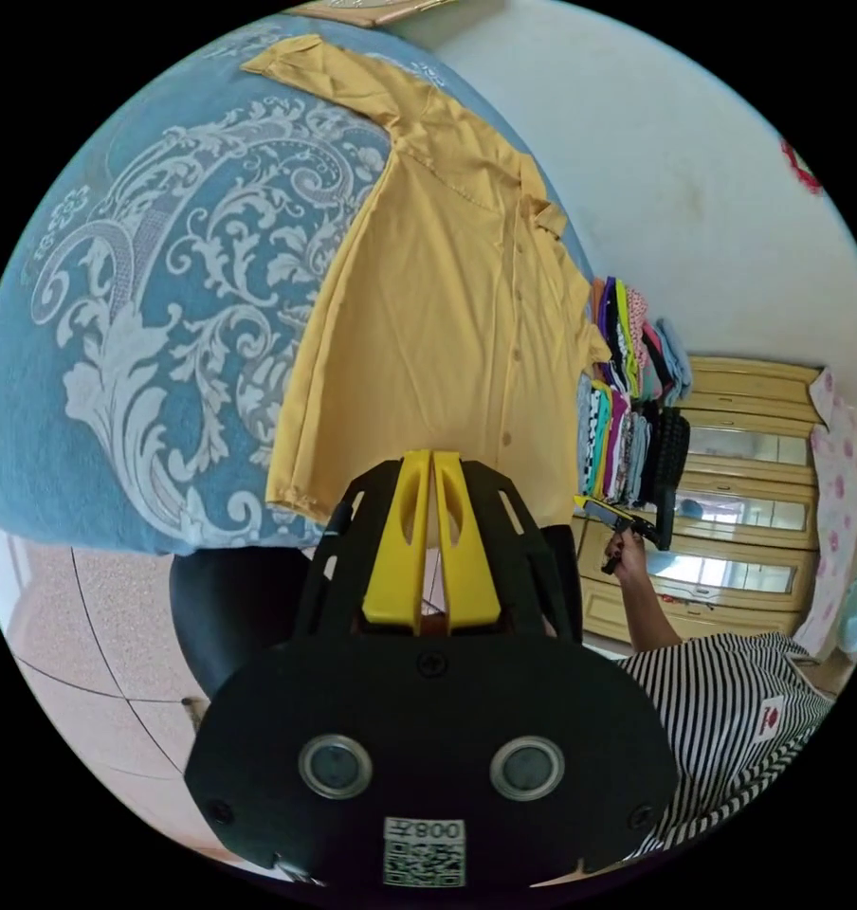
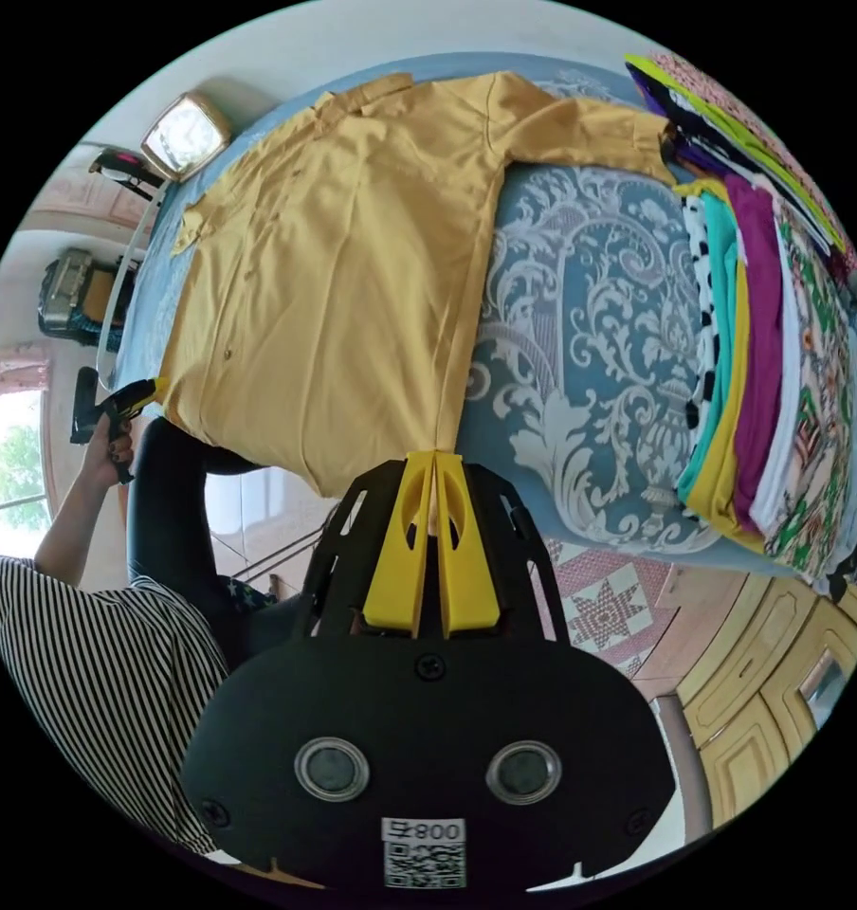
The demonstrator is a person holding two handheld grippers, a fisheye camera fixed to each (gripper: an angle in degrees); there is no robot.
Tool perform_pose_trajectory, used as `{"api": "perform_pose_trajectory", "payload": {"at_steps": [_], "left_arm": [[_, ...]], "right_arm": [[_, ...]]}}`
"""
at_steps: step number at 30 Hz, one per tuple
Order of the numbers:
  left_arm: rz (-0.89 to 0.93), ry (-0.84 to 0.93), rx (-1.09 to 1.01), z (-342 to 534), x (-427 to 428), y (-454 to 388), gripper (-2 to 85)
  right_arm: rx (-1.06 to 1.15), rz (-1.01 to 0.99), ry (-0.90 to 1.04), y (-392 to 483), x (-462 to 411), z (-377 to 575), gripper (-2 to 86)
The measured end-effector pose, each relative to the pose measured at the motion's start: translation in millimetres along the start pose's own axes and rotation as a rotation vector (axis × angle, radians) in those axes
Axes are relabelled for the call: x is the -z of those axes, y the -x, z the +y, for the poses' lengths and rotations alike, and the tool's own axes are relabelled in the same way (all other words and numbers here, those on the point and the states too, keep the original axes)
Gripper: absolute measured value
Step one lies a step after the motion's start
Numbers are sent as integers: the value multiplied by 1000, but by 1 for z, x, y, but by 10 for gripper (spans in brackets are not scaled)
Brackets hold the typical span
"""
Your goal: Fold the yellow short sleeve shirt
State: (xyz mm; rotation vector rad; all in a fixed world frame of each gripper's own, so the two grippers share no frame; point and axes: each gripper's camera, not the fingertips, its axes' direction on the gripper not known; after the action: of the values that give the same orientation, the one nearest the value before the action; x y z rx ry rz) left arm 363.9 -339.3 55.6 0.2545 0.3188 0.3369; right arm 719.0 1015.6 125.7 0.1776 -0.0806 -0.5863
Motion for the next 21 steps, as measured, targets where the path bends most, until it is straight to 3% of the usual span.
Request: {"api": "perform_pose_trajectory", "payload": {"at_steps": [9, 14, 18, 21], "left_arm": [[-85, -71, -150, -85, -27, -49, 3], [-276, -87, -240, -152, -62, -84, 2], [-442, -81, -263, -189, -94, -93, 3], [-545, -67, -294, -204, -127, -96, 3]], "right_arm": [[104, 172, -203, 34, 25, -121, 1], [77, 293, -184, 30, -1, -206, 1], [89, 339, -111, 28, -36, -233, 1], [111, 385, -167, 35, -50, -224, 1]]}}
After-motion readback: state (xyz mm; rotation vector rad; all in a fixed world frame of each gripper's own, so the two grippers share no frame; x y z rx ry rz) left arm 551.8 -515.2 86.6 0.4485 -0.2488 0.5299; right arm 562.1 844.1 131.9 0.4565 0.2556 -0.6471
